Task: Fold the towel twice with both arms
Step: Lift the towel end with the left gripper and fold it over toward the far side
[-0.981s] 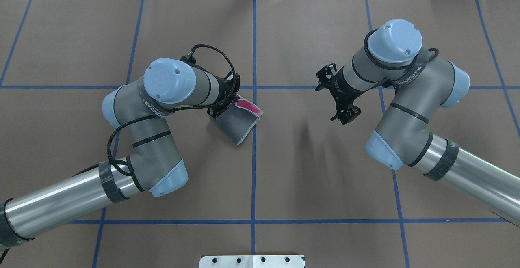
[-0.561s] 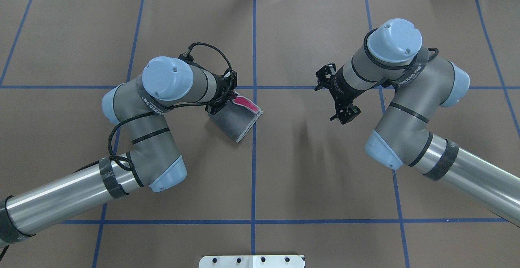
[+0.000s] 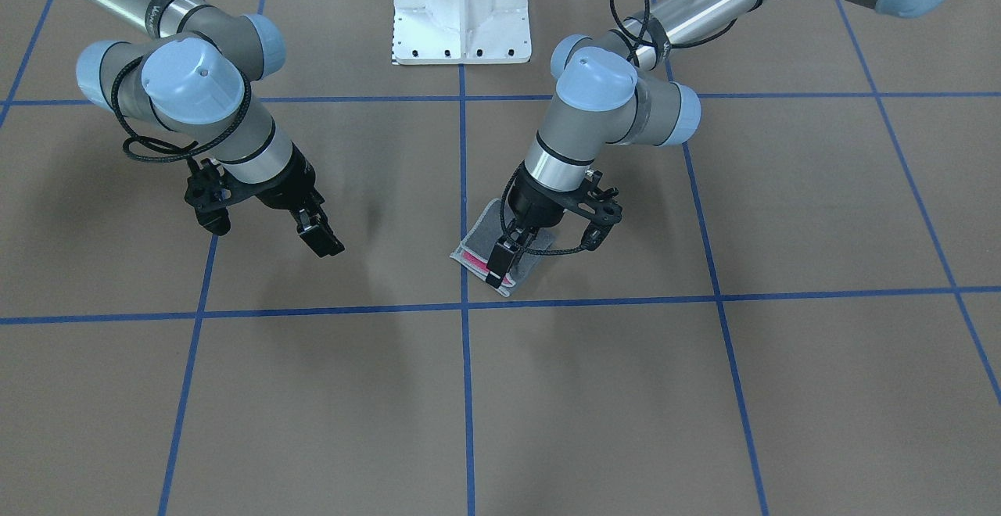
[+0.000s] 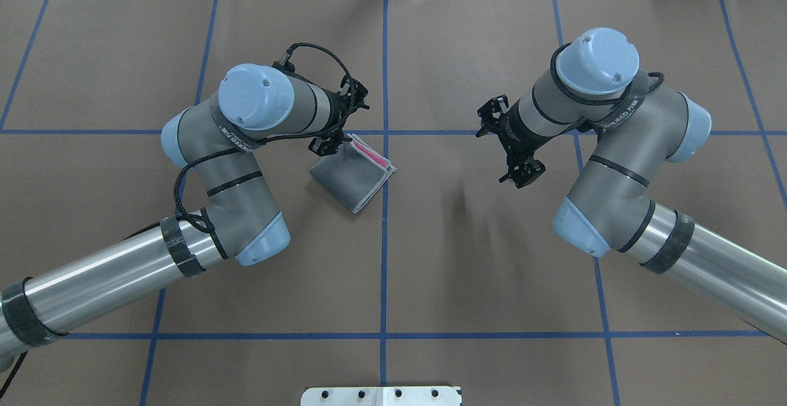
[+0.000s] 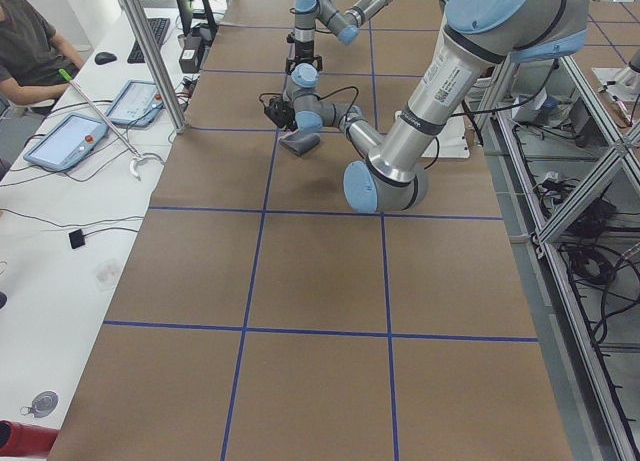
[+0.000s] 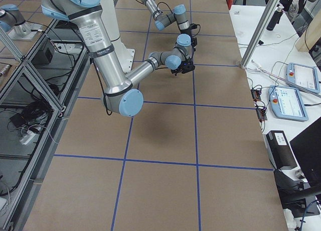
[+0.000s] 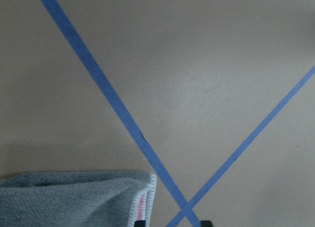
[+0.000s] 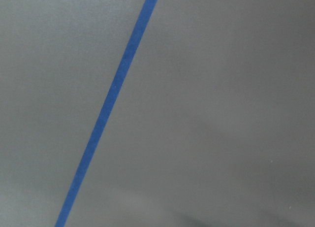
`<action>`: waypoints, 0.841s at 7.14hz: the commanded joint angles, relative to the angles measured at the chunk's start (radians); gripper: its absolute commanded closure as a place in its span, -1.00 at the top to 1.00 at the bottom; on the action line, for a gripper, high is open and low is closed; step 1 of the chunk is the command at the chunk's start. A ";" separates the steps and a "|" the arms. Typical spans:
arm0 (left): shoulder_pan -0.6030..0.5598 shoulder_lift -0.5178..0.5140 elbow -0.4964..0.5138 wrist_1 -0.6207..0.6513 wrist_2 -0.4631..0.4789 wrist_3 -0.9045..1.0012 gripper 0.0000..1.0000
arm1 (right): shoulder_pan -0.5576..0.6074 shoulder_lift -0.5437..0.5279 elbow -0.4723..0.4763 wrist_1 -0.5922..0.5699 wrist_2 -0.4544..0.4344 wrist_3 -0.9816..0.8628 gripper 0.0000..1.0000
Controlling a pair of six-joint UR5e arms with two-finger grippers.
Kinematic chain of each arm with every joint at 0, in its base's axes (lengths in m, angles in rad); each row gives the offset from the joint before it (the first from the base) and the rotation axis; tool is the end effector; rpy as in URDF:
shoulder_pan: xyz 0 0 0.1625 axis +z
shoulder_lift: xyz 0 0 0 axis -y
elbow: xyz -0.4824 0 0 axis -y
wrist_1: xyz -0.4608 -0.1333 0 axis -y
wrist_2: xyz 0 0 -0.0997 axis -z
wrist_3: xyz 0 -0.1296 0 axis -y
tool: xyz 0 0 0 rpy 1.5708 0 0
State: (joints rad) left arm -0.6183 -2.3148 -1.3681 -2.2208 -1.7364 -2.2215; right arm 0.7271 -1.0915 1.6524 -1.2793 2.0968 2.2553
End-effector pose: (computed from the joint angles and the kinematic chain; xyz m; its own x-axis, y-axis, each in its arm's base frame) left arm 0.6500 -0.5997 0.2347 -0.0306 -0.7115 -0.7021 0.5385 0.5800 -0.6112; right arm -0.5244 -0.5579 0.3441 0.1960 0.9063 0.3743 -0.5375 0.4186 -0.7320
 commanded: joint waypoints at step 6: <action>-0.122 0.064 -0.023 -0.017 -0.291 0.158 1.00 | -0.079 0.126 -0.043 0.002 -0.129 0.007 1.00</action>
State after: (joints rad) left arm -0.7053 -2.2902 -1.3704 -2.2334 -1.9379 -2.0892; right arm 0.6839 -1.0047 1.6179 -1.2778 2.0432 2.2629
